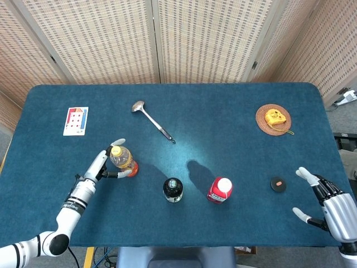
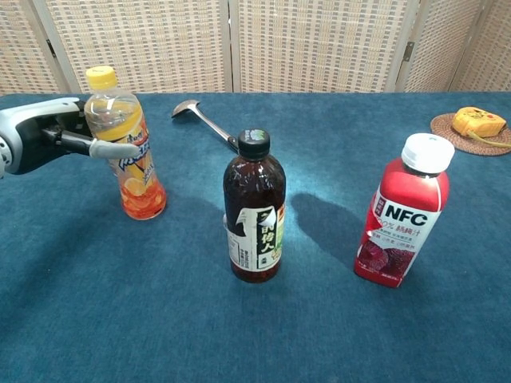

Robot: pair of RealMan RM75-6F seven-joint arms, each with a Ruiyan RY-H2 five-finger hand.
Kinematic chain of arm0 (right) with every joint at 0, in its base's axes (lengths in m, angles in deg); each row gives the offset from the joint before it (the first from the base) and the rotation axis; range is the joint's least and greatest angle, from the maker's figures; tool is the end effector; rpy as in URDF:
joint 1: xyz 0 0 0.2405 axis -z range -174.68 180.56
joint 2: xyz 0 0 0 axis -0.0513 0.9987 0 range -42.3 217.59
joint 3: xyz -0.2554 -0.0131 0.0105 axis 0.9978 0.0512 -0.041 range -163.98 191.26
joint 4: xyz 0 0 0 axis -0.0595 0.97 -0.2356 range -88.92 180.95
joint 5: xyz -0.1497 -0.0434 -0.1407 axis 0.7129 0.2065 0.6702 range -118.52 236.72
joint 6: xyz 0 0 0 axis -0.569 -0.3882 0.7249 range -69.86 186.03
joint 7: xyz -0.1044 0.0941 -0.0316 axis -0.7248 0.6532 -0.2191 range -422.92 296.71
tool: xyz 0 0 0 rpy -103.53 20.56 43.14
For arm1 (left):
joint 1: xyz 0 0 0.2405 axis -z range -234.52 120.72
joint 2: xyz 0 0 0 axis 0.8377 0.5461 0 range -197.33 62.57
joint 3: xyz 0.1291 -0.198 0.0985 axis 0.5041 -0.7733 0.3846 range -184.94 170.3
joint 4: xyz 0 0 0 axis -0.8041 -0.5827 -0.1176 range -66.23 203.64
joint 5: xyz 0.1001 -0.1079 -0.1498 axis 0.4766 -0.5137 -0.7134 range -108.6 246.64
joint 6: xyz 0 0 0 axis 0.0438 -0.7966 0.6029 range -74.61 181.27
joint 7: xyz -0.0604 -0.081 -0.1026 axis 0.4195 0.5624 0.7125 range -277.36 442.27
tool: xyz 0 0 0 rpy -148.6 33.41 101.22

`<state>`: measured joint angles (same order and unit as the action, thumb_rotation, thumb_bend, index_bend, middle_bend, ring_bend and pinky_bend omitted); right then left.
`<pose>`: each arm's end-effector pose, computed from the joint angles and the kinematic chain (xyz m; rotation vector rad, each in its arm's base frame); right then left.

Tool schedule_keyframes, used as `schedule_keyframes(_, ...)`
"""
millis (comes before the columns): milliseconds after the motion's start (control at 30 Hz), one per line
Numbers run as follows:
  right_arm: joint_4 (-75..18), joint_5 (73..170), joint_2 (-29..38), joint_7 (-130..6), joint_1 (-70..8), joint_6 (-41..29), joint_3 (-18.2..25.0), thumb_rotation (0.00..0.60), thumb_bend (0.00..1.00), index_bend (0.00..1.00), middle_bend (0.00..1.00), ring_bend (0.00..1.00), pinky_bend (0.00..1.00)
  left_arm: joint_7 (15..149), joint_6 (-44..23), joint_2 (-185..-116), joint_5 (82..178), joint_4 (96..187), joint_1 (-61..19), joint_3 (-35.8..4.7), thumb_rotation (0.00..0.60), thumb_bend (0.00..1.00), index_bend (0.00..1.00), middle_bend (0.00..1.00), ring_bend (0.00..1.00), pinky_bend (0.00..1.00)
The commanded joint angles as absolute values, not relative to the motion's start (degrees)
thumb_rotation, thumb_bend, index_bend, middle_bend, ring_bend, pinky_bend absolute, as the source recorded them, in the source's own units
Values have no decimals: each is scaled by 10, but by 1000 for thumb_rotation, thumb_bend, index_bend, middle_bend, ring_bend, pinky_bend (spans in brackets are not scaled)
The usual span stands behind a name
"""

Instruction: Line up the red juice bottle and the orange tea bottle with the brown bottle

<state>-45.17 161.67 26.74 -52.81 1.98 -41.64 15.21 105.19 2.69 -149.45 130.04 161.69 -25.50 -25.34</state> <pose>-0.2828 -0.1383 0.1832 1.4723 -0.8105 1.2114 -0.1820 0.3297 0.0248 -1.2649 -1.8307 -1.3432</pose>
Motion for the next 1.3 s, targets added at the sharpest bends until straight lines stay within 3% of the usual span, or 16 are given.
schedule_keyframes(33, -452, 1617, 268, -526, 20, -417, 151, 600, 0, 101, 255, 225, 401, 1042, 15, -1504, 1294, 1612, -252, -255, 600, 69, 315, 176, 62, 133)
schedule_keyframes(367, -452, 1618, 269, -521, 22, -420, 149, 600, 0, 101, 255, 225, 401, 1011, -15, -1520, 1277, 1612, -252, -255, 600, 70, 543, 391, 160, 169)
schedule_keyframes(500, -451, 1618, 268, -521, 22, -420, 148, 600, 0, 101, 257, 225, 401, 1007, -22, -1521, 1278, 1616, -253, -255, 600, 70, 587, 440, 187, 179)
schedule_keyframes(767, -450, 1618, 266, -520, 21, -415, 147, 600, 0, 101, 259, 225, 401, 1009, -43, -1525, 1298, 1618, -257, -255, 600, 70, 642, 504, 227, 198)
schedule_keyframes(1300, -451, 1627, 269, -517, 21, -412, 151, 600, 0, 111, 260, 225, 401, 975, -104, -1505, 1349, 1685, -285, -231, 600, 70, 659, 522, 241, 207)
